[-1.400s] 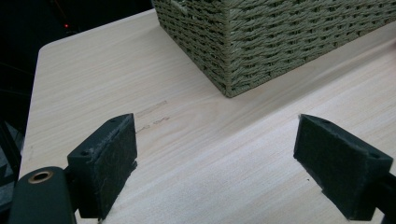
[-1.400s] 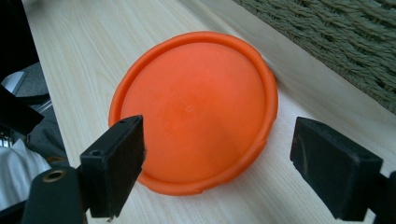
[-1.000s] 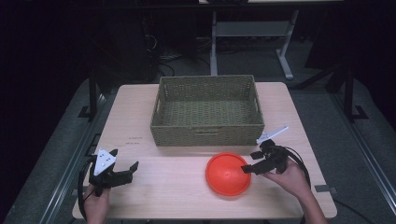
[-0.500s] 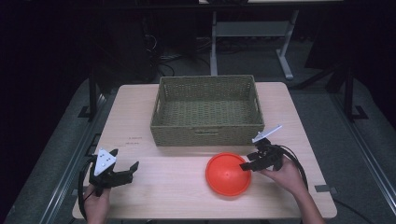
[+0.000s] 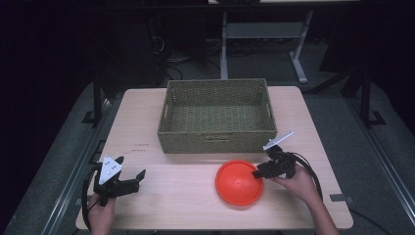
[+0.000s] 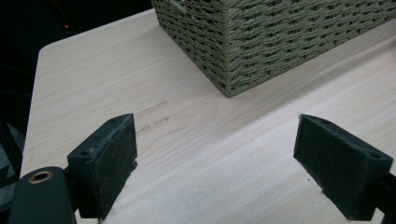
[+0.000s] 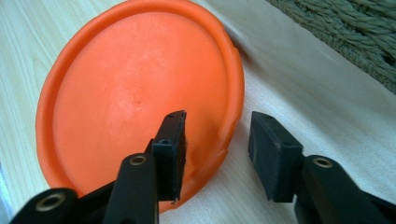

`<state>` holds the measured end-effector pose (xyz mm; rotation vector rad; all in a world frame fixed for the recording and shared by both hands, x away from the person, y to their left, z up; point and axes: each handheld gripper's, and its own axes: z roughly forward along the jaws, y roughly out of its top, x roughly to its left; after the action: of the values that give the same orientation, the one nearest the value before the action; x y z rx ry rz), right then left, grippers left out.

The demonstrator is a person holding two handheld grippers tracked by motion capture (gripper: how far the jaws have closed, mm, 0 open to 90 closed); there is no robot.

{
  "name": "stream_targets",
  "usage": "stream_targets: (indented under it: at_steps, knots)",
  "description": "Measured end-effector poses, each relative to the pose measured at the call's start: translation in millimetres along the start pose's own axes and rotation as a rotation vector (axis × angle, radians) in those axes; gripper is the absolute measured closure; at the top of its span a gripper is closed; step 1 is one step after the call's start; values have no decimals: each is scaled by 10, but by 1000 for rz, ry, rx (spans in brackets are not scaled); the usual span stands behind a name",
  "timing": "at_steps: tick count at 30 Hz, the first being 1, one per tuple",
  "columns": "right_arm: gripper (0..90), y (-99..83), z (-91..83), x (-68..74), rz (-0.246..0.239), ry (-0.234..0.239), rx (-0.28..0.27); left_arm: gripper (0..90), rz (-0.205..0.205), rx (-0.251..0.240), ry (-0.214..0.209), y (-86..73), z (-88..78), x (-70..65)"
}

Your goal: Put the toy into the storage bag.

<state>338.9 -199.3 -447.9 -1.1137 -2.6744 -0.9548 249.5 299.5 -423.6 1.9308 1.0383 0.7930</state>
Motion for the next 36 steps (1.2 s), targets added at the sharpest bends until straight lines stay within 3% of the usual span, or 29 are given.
stream_targets:
  at_steps: [21, 26, 36]
  knots:
    - [627, 11, 89, -7, -1, 5, 27, 128, -3, -2, -2, 4, 3, -11]
    - [713, 31, 14, 21, -6, -2, -3, 128, -3, -2, -2, 4, 4, -9]
    - [774, 24, -89, 68, 1, 8, -37, 128, -4, -6, 3, 5, -2, -13]
